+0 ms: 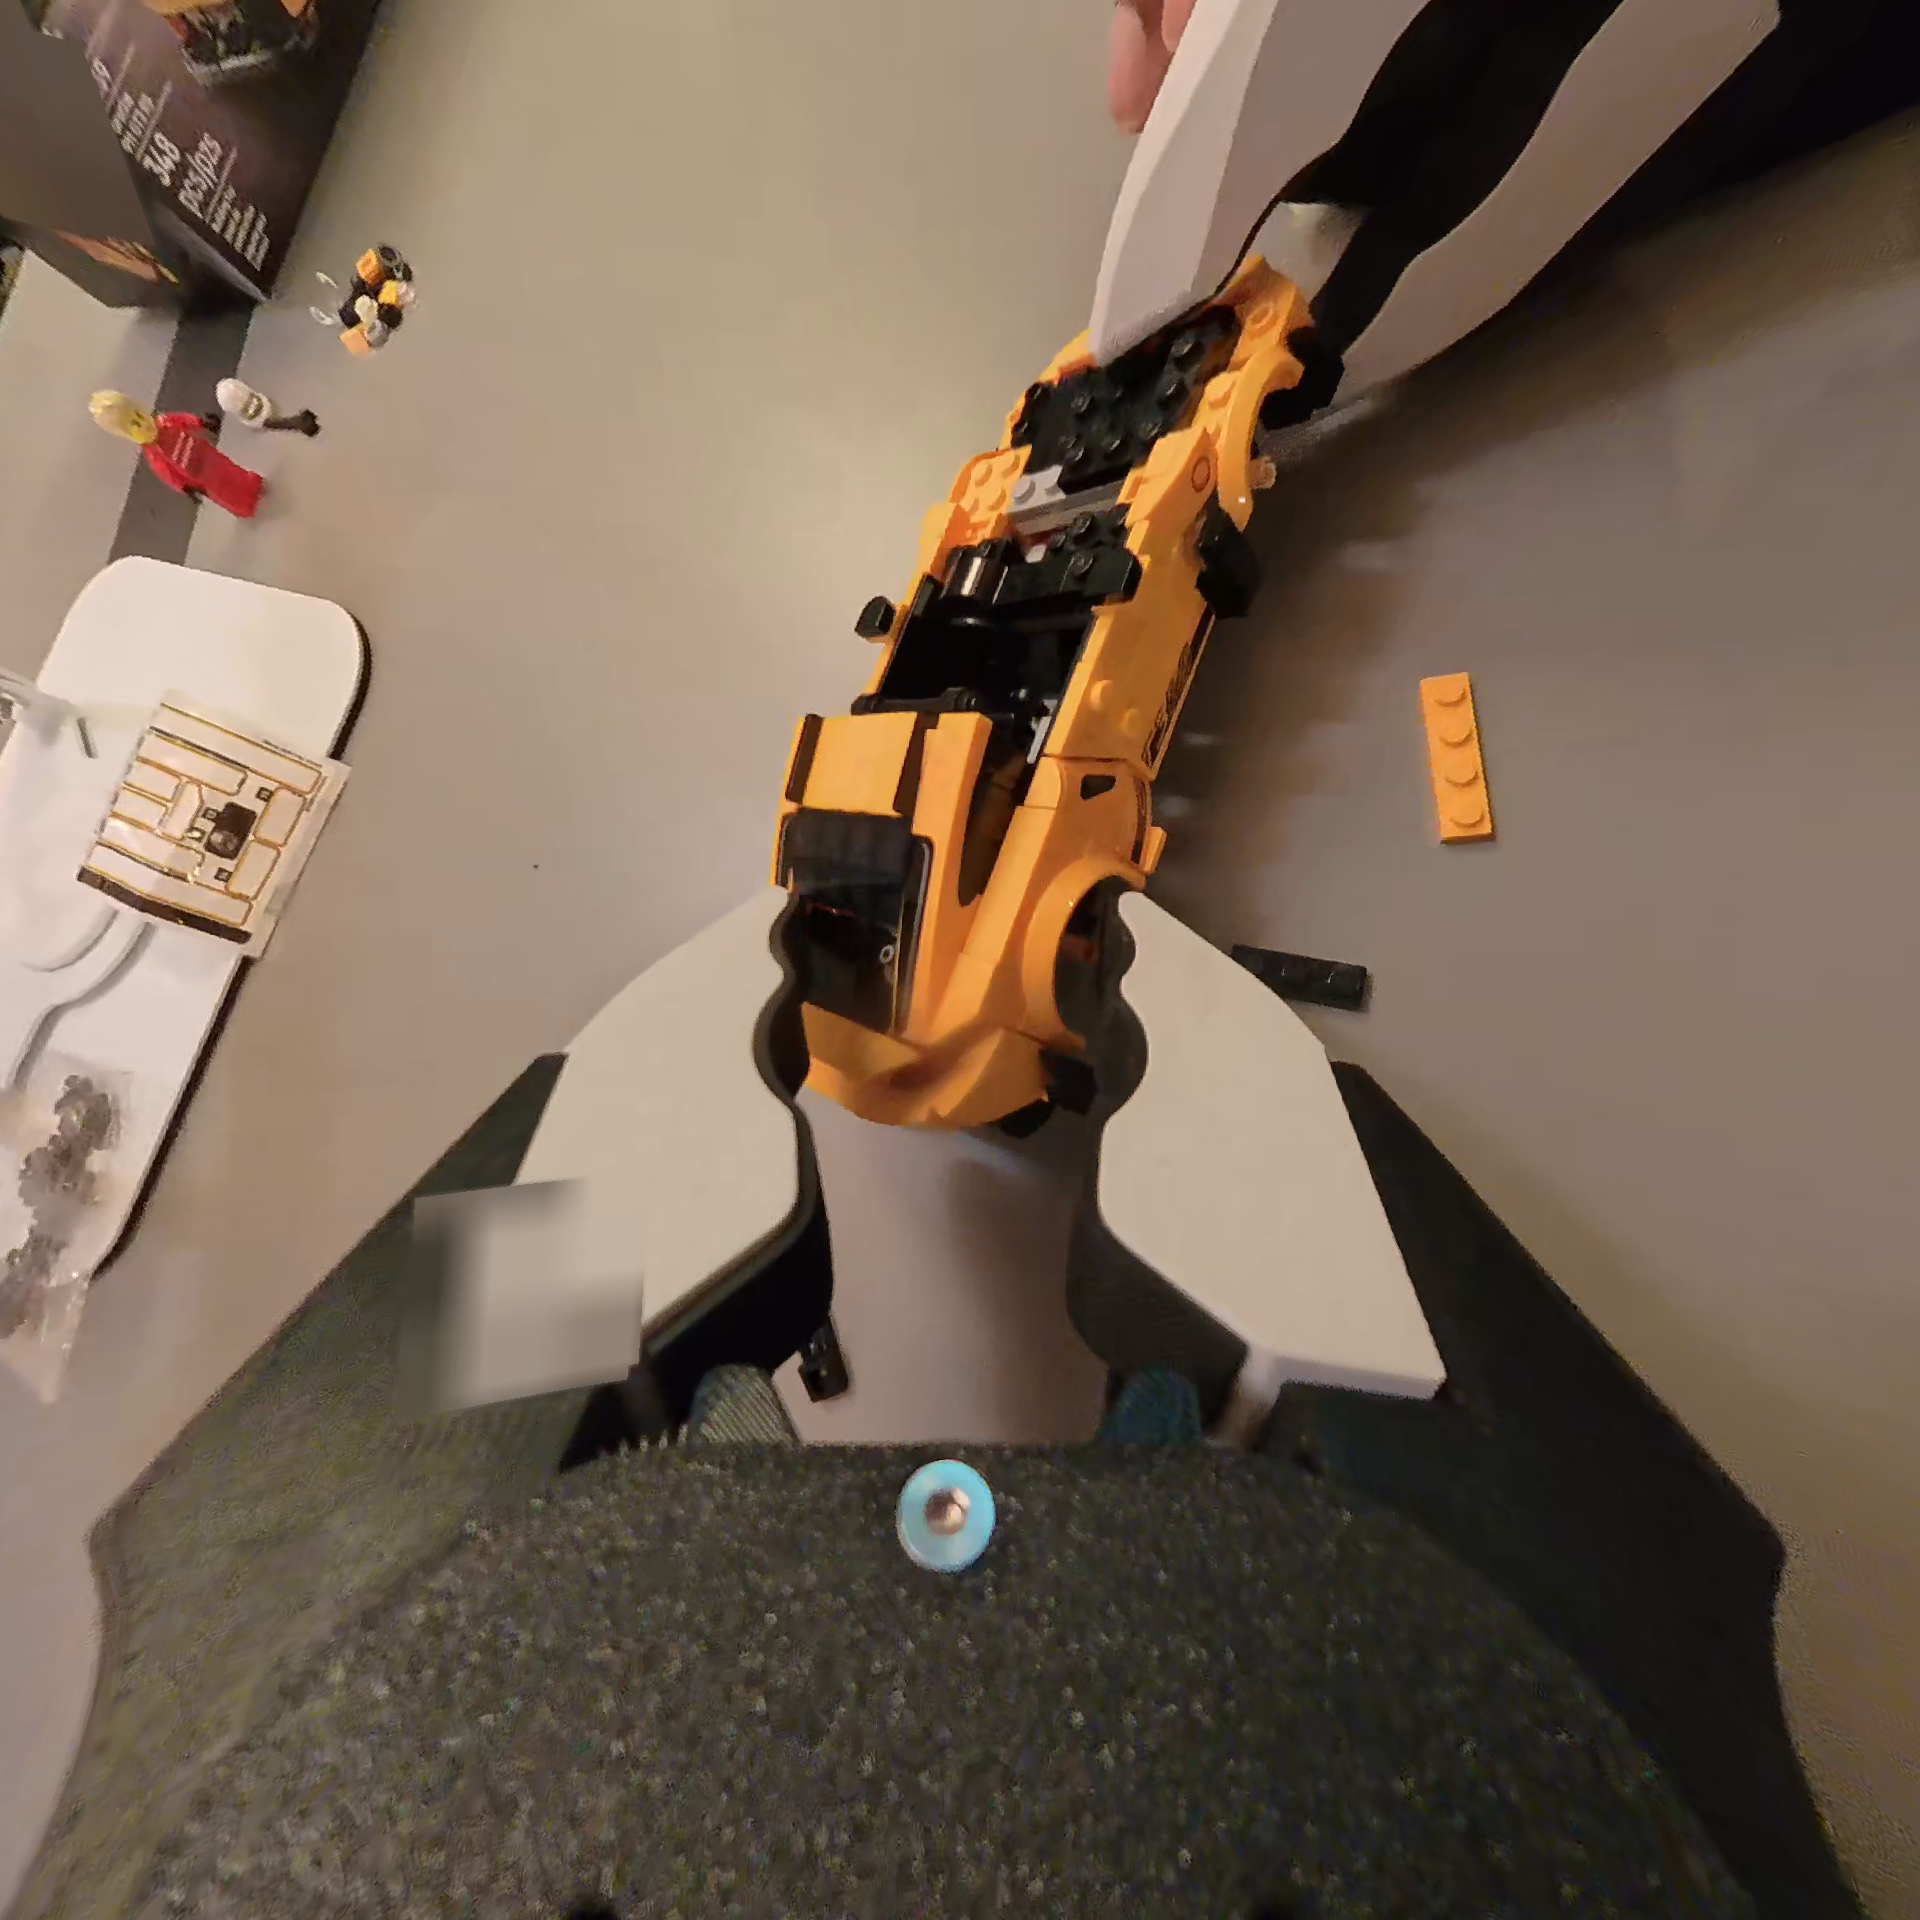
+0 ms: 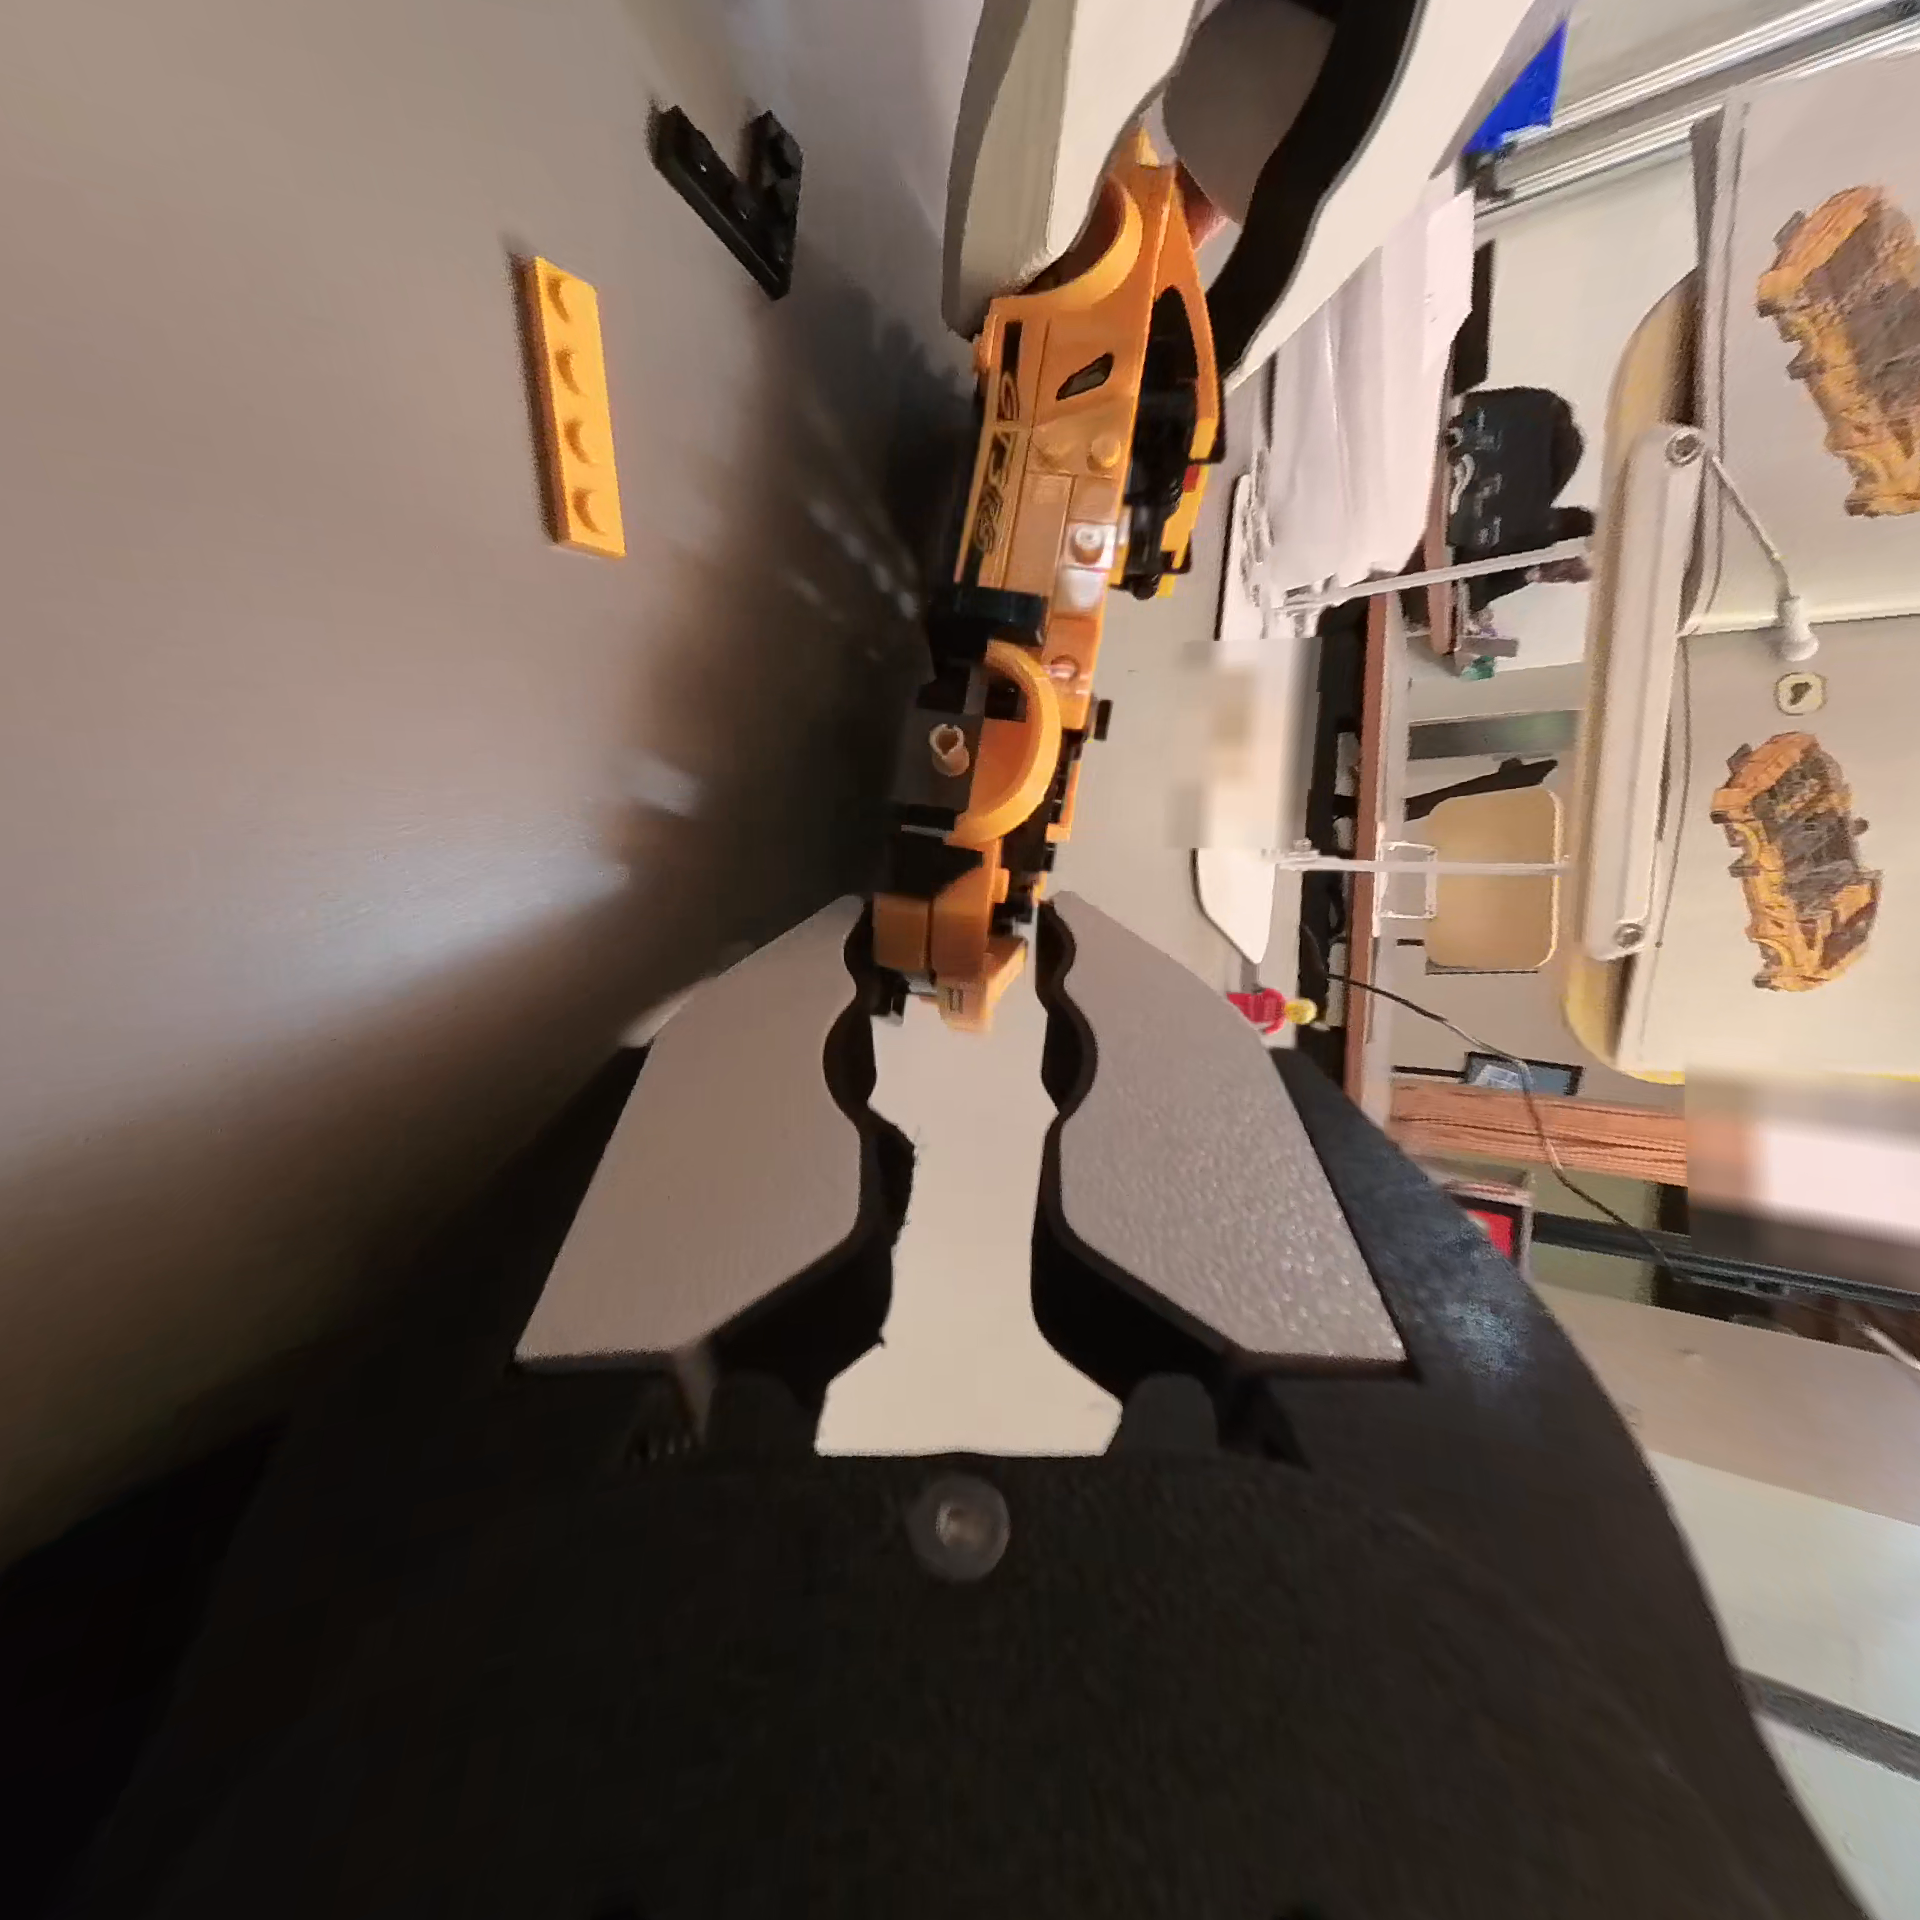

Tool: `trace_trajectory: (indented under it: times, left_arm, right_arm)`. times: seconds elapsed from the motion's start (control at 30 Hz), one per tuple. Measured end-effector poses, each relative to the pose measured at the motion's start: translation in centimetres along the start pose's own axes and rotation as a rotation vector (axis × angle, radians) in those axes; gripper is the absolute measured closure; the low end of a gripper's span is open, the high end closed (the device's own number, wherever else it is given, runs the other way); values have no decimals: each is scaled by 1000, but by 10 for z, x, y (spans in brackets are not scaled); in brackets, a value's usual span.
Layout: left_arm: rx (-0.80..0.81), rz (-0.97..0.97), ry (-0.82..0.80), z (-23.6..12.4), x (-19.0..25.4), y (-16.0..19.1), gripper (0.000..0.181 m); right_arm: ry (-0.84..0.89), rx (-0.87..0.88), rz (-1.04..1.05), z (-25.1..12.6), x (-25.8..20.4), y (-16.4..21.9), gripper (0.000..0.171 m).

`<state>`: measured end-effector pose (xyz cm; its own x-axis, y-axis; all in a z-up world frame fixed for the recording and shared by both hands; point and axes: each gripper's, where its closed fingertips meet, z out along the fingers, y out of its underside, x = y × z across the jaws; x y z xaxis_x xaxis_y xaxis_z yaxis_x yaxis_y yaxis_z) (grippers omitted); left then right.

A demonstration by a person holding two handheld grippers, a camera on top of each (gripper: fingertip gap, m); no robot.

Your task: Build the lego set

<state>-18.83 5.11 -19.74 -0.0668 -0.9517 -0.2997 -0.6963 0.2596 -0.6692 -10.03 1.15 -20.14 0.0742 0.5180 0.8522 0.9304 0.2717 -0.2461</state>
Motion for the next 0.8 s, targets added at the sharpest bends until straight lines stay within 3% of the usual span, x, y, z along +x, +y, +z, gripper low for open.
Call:
trace_trajectory:
  times: [0.17, 0.3, 0.43, 0.53, 0.63, 0.8]
  left_arm:
    - [44, 35, -2, 1, 0, 1, 128]
    - [62, 99, -6, 2, -3, 3, 128]
    - [75, 186, -11, 7, -4, 4, 129]
    - [80, 233, 8, 13, -6, 3, 129]
    - [56, 249, 17, 20, -16, 2, 128]
    - [-15, 145, -9, 28, -38, 7, 117]
  right_arm:
    - [-198, 41, 132, -13, -11, -12, 131]
    - [-446, 127, 521, -26, -1, -19, 115]
    - [-576, 123, 699, -12, 10, 5, 101]
    - [-781, 79, 788, -4, -12, 9, 89]
    - [-812, 54, 832, 0, -18, 10, 94]
    - [-692, -51, 847, -4, -18, 16, 106]
